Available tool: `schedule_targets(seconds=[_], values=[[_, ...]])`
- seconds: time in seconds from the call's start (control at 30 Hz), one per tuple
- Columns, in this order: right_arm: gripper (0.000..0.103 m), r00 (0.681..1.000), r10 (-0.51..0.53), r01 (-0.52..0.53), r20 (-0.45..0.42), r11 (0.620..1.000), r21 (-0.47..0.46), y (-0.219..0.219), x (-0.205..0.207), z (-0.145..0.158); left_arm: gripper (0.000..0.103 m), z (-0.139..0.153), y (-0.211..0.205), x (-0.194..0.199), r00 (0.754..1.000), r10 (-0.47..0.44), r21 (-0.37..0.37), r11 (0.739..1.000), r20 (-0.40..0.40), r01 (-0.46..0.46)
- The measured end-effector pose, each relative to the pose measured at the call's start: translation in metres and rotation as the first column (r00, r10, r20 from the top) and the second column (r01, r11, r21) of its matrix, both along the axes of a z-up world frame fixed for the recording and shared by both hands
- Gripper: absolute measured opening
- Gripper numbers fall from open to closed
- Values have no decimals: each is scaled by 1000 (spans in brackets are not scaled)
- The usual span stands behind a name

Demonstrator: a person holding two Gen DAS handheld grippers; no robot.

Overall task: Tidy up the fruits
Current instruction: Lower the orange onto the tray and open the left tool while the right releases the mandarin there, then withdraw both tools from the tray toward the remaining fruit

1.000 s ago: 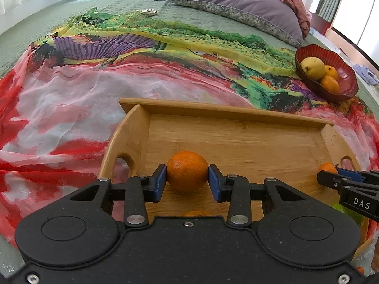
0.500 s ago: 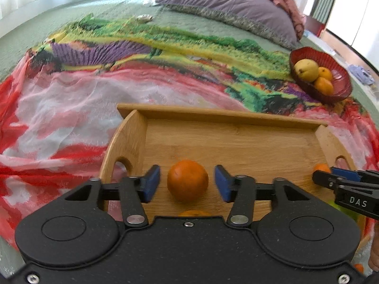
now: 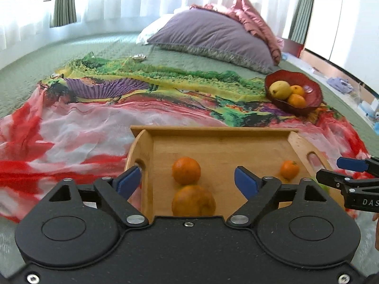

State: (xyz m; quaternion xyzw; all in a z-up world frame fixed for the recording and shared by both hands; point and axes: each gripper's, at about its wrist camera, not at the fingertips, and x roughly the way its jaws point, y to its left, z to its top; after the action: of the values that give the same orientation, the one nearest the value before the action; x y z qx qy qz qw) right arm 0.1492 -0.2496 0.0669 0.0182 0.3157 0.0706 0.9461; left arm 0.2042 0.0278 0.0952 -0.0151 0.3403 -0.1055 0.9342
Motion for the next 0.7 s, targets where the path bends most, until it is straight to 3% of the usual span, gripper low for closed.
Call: schedule_targets(seconds=[0.4,0.7], values=[[89,990,61,-55,124,997,-50,16,-86,-11,93,-23,9,-100,995,15,32,999,99,-18],[91,983,44,-39,176,999,-29,23,-123,-31,94,-47,8,-134,992,43,57,997,119,-50]])
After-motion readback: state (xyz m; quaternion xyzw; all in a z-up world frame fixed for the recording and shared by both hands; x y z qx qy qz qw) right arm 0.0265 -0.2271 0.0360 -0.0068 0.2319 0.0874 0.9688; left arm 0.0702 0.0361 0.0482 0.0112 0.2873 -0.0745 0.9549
